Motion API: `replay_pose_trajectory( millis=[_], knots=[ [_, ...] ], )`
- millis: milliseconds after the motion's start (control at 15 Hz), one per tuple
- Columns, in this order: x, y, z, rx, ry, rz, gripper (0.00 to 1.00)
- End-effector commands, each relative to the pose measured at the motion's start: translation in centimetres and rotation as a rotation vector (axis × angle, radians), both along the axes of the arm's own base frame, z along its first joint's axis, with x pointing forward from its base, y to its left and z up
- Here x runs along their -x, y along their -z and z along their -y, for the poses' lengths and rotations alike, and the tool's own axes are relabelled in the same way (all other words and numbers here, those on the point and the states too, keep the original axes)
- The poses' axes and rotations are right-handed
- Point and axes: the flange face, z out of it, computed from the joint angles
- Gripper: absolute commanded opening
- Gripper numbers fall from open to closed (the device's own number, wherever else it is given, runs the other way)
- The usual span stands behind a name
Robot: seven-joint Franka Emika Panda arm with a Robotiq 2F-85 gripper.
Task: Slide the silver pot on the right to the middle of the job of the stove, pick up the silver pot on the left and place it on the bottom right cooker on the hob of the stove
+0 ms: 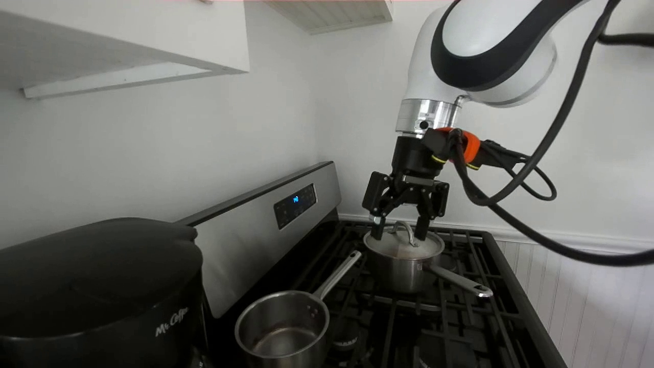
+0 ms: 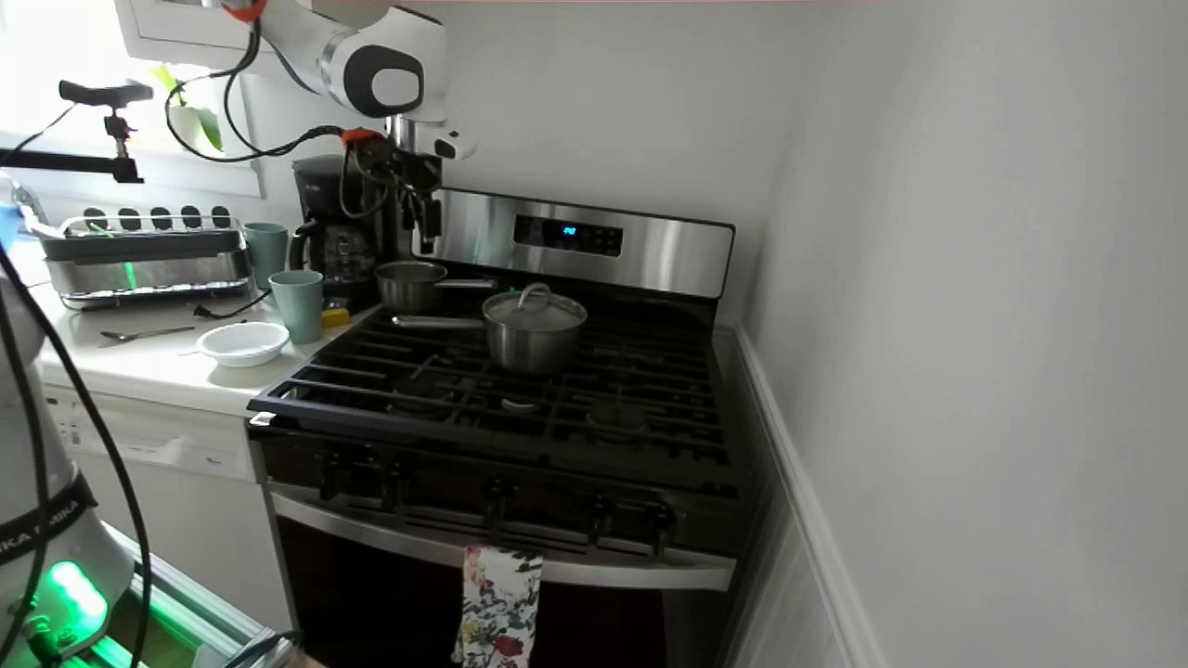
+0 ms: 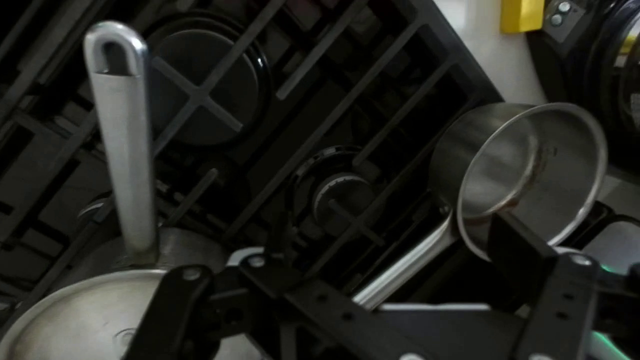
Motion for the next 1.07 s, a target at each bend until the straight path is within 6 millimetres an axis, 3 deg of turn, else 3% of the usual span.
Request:
replay_pose_trajectory(
  millis=[0, 267, 667, 1000],
  knots=[
    [-0.5, 0.5, -0.8, -0.006, -0.012, -0.012, 1.0],
    [-1.5, 1.4, -1.2, -0.009, -0.018, -0.025, 1.0],
    [-5.7, 6.8, -3.6, -0.062, -0.002, -0.08, 1.0],
    [-8.9, 10.2, -6.0, -0.091, 0.019, -0.086, 1.0]
  ],
)
